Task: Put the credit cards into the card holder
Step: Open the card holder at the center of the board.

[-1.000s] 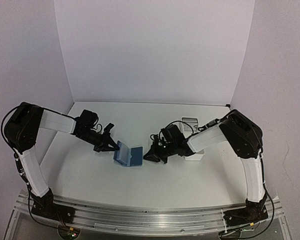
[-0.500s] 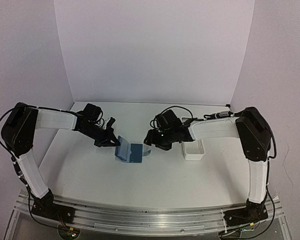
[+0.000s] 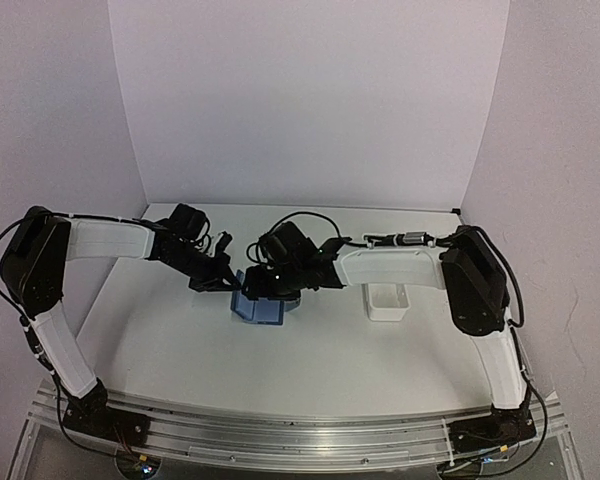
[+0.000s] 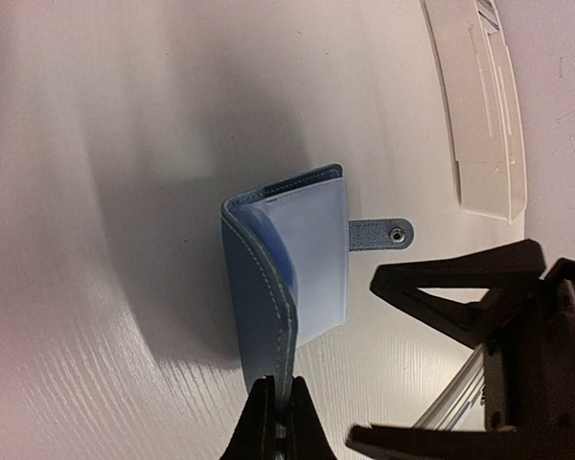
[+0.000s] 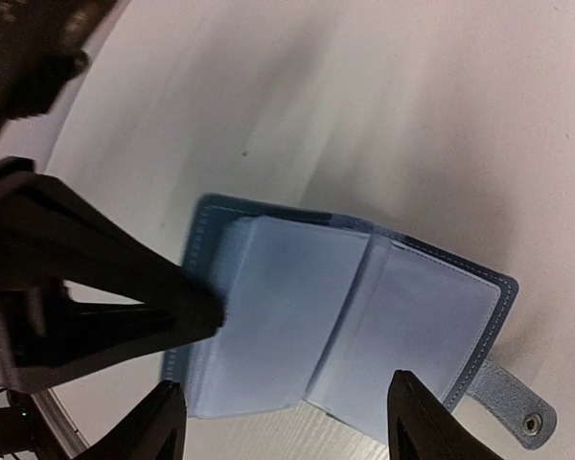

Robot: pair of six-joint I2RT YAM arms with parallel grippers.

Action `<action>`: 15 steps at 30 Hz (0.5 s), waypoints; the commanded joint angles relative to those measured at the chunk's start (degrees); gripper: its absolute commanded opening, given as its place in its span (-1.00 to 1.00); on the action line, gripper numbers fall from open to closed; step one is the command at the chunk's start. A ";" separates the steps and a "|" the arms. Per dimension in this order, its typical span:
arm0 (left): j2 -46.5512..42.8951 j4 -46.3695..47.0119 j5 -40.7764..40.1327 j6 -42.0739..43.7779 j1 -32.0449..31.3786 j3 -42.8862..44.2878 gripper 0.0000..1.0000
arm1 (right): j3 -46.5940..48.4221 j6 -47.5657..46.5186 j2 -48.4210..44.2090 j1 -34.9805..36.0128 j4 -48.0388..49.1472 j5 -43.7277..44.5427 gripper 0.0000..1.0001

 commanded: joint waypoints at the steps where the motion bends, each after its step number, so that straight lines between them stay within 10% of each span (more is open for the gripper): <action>1: -0.08 0.51 -1.68 -1.14 0.08 1.31 -1.00 | 1.42 -0.30 1.16 -0.63 -0.93 0.84 0.33; 8: 5.27 3.16 -0.25 -0.56 1.39 -2.33 -1.00 | 1.48 1.58 4.64 -0.93 -0.84 0.64 -0.28; 15: 10.29 1.43 1.30 5.08 4.02 -1.77 -1.00 | 0.50 4.47 7.77 -1.19 -0.81 0.47 -0.45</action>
